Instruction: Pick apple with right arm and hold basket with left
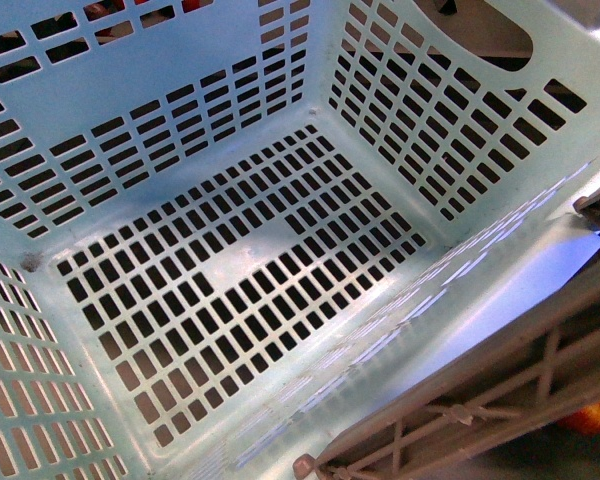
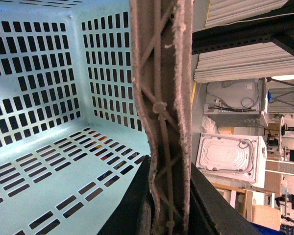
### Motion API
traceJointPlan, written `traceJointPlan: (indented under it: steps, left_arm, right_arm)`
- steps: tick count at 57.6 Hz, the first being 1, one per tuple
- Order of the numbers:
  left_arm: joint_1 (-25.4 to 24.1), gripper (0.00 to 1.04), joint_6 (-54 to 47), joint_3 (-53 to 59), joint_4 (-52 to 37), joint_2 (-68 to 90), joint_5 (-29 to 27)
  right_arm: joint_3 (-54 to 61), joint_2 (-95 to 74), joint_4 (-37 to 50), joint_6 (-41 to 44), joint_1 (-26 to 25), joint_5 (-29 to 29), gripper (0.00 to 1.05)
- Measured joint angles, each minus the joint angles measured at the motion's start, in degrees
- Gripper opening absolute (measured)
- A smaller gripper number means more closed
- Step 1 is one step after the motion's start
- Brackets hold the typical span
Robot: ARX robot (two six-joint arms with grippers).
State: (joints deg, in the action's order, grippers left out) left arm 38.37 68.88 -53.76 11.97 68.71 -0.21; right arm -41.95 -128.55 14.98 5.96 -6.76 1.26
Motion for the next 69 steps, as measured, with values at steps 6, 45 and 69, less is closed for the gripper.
traceJointPlan:
  steps: [6, 45, 69]
  left_arm:
    - [0.02, 0.10, 0.00, 0.00, 0.00, 0.00, 0.02]
    - [0.02, 0.10, 0.00, 0.00, 0.00, 0.00, 0.00]
    - [0.02, 0.10, 0.00, 0.00, 0.00, 0.00, 0.00]
  right_arm:
    - [-0.61, -2.34, 0.44, 0.17, 0.52, 0.39, 0.96]
    - [0.48, -2.84, 2.21, 1.27, 1.07, 0.87, 0.73]
    - [6.84, 26.99, -4.94, 5.70, -2.43, -8.44, 0.72]
